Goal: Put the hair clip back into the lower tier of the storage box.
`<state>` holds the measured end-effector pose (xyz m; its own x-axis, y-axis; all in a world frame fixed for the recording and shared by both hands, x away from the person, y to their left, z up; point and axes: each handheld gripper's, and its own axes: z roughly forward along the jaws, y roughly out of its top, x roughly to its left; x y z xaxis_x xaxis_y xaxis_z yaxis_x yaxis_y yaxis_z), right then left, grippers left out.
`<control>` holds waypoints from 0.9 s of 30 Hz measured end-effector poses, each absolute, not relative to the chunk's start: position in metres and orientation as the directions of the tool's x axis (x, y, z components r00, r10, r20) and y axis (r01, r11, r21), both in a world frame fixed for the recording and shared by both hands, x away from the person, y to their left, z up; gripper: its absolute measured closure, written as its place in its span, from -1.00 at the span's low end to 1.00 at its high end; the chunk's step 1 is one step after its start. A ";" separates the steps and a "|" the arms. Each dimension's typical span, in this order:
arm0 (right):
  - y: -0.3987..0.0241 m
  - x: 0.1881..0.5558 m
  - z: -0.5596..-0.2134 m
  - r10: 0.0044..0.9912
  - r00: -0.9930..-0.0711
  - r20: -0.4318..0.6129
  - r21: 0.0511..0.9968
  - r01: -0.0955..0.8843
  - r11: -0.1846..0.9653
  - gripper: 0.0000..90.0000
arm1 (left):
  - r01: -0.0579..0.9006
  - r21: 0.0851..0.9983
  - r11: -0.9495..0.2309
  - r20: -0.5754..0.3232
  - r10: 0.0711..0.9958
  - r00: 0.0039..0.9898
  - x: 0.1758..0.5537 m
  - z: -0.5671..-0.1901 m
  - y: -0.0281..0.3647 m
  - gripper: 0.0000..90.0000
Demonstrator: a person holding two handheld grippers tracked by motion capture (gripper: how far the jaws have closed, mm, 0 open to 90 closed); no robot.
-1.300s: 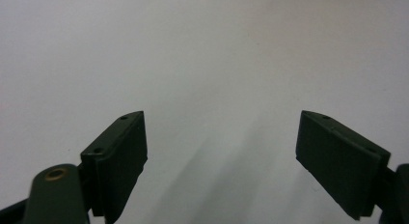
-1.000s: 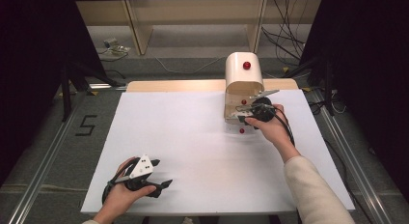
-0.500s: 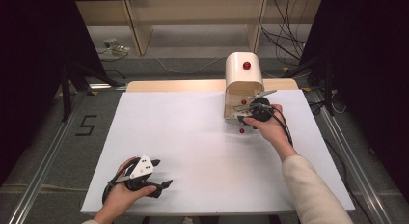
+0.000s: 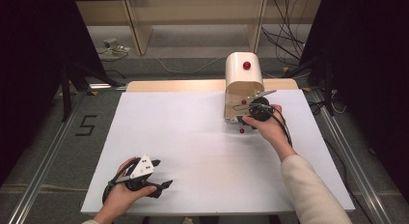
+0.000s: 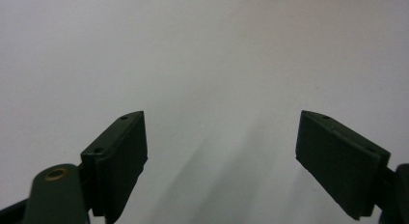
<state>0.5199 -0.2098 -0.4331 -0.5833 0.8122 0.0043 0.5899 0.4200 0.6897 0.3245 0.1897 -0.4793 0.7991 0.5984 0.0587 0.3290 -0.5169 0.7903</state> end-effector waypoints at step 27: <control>-0.217 0.506 -0.422 0.809 -0.586 0.040 0.704 0.591 0.393 -0.25 | 0.325 0.788 -0.523 0.065 0.596 0.800 0.324 -0.480 0.189 -0.58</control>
<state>0.5064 -0.2175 -0.4222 -0.5861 0.8093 0.0400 0.5911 0.3933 0.7042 0.3243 0.1888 -0.4798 0.8004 0.5959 0.0651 0.3250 -0.5226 0.7882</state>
